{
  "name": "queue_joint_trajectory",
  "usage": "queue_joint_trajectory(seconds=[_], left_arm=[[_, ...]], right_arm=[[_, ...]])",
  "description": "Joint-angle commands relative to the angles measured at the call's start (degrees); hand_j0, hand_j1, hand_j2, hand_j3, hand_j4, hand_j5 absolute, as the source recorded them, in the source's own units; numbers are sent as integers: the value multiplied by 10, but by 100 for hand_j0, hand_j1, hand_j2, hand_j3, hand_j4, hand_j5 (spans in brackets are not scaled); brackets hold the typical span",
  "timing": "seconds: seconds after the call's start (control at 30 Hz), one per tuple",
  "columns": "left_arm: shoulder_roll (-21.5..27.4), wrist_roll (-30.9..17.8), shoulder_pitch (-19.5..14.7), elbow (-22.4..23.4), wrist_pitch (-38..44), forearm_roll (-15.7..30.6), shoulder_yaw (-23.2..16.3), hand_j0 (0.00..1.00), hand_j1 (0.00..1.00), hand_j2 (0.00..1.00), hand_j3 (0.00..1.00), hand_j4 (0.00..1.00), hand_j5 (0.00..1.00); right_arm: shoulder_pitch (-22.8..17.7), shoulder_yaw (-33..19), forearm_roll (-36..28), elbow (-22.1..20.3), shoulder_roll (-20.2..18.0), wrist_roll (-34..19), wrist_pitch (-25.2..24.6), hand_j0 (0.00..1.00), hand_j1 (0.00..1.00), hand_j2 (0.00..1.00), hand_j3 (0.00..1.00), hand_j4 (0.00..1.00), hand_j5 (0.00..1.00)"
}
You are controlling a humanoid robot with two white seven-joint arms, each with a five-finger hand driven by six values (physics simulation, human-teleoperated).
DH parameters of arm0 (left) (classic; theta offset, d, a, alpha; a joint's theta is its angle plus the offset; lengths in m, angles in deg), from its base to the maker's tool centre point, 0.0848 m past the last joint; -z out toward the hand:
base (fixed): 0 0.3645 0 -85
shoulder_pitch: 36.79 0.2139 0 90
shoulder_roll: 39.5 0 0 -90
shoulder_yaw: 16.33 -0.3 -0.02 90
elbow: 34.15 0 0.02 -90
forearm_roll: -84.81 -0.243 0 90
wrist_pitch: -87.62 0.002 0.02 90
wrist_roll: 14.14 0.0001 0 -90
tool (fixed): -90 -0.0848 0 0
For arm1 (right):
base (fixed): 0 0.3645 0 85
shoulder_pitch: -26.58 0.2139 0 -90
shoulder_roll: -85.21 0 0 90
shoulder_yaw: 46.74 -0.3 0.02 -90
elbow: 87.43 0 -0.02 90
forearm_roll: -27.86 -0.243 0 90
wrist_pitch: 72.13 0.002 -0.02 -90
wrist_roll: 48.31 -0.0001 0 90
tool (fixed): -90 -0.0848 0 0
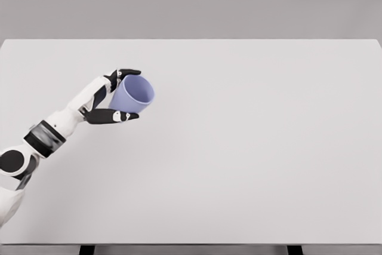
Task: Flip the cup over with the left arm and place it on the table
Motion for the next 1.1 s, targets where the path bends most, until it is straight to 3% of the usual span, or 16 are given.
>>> queue_joint_trajectory(seconds=[0.0, 0.43, 1.07], left_arm=[[-6, 0, 0, 0, 0, 5, 4, 80, 80, 80, 80, 80, 80], [-56, 0, 18, 0, -1, 27, 28, 81, 81, 81, 81, 81, 81], [-66, 0, 31, 8, 0, 34, 28, 82, 82, 82, 82, 82, 82]], right_arm=[[0, 0, 0, 0, 0, 0, 0, 100, 100, 100, 100, 100, 100], [0, 0, 0, 0, 0, 0, 0, 100, 100, 100, 100, 100, 100], [0, 0, 0, 0, 0, 0, 0, 100, 100, 100, 100, 100, 100]])
